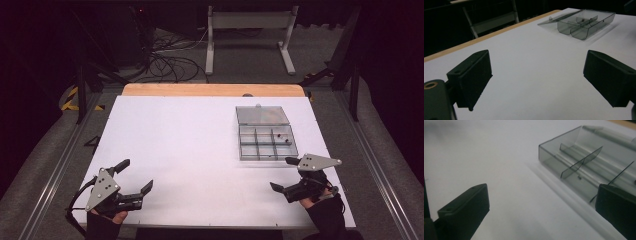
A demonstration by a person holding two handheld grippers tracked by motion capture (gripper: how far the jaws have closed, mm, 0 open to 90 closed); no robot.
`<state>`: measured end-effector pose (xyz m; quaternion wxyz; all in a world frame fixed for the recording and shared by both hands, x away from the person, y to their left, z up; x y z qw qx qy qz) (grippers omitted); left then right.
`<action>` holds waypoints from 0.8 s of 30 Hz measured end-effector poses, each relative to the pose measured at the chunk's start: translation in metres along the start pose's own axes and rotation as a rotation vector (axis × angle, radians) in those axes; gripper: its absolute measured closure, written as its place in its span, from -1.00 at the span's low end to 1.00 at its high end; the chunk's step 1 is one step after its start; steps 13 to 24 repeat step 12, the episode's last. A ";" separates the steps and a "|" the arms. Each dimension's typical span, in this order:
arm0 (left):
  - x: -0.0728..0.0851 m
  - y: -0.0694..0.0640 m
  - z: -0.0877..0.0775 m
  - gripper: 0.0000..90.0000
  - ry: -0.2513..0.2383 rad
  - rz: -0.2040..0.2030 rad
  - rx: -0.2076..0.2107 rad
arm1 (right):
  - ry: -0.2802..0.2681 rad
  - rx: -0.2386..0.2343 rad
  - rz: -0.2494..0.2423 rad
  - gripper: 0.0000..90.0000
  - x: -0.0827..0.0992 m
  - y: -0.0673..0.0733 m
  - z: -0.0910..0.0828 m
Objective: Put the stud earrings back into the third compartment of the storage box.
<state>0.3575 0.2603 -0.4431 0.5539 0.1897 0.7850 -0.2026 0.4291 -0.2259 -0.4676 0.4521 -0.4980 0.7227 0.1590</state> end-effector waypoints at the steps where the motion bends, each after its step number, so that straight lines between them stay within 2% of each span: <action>1: 0.001 0.000 0.000 -0.81 0.001 -0.001 0.000 | 0.007 -0.011 0.000 -1.00 0.003 0.002 0.003; 6: 0.002 -0.001 0.000 -0.82 0.008 0.013 0.003 | 0.047 -0.024 -0.006 -1.00 0.013 0.009 0.012; 7: 0.002 -0.001 0.001 -0.82 0.009 0.026 0.001 | 0.049 -0.023 -0.007 -1.00 0.014 0.008 0.013; 11: 0.003 0.001 0.001 -0.82 0.019 0.015 -0.001 | 0.030 0.001 -0.001 -1.00 0.012 0.006 0.010; 12: 0.003 0.001 0.001 -0.82 0.019 0.002 0.002 | 0.028 0.009 -0.001 -1.00 0.012 0.006 0.009; 24: 0.003 0.001 0.001 -0.82 0.019 0.002 0.002 | 0.028 0.009 -0.001 -1.00 0.012 0.006 0.009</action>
Point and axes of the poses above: each handheld gripper's, and its own axes: z roughly forward along the jaws, x roughly out of its underside, y roughly to its left, the point moved 3 cm from there along z, roughly forward along the jaws, and after that the axes turned 15 degrees about -z, right-handed, at the moved point
